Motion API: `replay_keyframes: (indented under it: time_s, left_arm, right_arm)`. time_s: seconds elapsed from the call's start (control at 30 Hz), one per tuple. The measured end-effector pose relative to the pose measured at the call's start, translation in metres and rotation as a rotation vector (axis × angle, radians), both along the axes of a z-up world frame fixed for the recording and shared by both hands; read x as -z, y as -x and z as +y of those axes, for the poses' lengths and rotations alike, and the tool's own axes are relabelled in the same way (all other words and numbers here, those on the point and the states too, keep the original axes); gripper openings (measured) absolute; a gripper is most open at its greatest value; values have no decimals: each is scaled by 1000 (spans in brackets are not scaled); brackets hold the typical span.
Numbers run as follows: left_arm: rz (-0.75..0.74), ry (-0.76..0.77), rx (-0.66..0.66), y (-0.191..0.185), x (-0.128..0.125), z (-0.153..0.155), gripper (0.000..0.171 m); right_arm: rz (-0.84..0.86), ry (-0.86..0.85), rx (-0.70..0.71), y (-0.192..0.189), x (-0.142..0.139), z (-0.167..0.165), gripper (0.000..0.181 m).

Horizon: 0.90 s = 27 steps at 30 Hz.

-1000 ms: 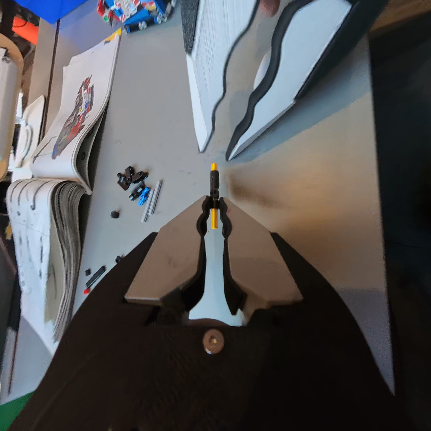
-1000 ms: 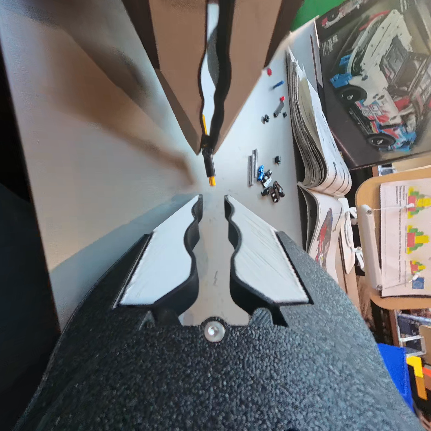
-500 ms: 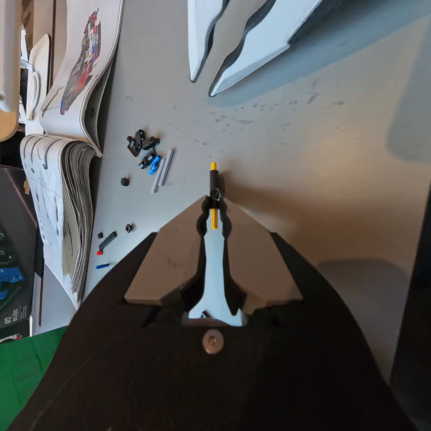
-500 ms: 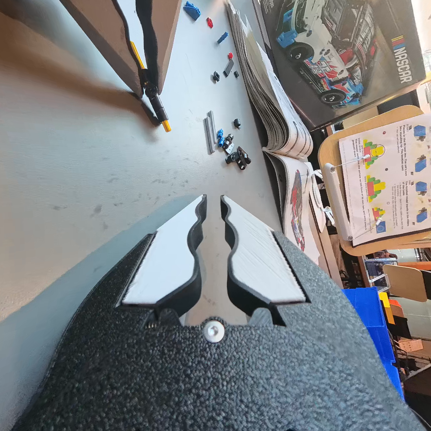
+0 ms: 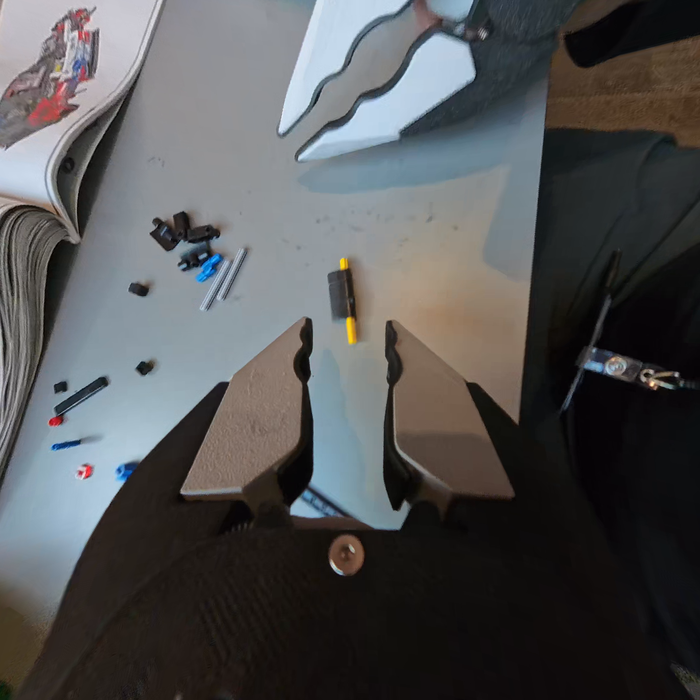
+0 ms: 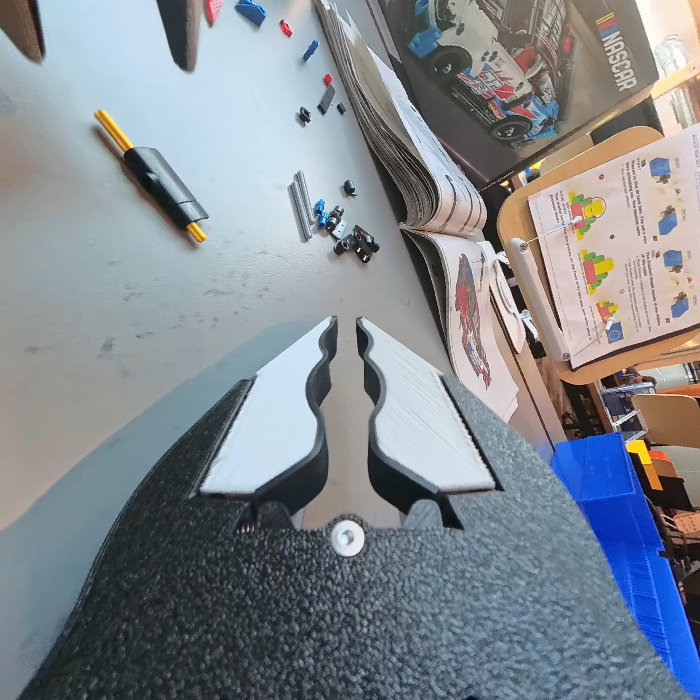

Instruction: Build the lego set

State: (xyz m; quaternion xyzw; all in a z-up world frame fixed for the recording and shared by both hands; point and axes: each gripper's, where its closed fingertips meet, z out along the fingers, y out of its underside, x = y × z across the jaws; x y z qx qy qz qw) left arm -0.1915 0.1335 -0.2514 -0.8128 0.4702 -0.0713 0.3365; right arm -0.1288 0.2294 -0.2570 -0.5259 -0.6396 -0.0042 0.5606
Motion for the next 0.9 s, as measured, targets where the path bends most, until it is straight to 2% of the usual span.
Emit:
replay_keyframes:
  time_s: [0.1, 0.2, 0.3, 0.4, 0.53, 0.63, 0.9]
  left_arm:
    - [56, 5, -26, 21, -2, 2, 35]
    - [19, 57, -23, 22, 2, 0, 35]
    - [-41, 116, 4, 12, 8, -6, 35]
    - [-39, 143, -4, 12, 16, -5, 36]
    - [-46, 192, 6, 8, 26, -7, 36]
    - [-45, 218, 13, 6, 31, -7, 31]
    - [-127, 222, 86, -19, 31, -8, 29]
  right_arm:
    - [26, 16, 2, -1, -3, 1, 8]
    - [45, 30, -38, 1, -5, -6, 3]
    - [72, 77, -149, 9, -9, -28, 0]
    - [28, 219, -314, 20, -4, -66, 0]
    - [-82, 291, -370, 33, 11, -84, 0]
    - [-167, 321, -369, 37, 24, -83, 0]
    - [-151, 287, -318, 51, 23, -50, 0]
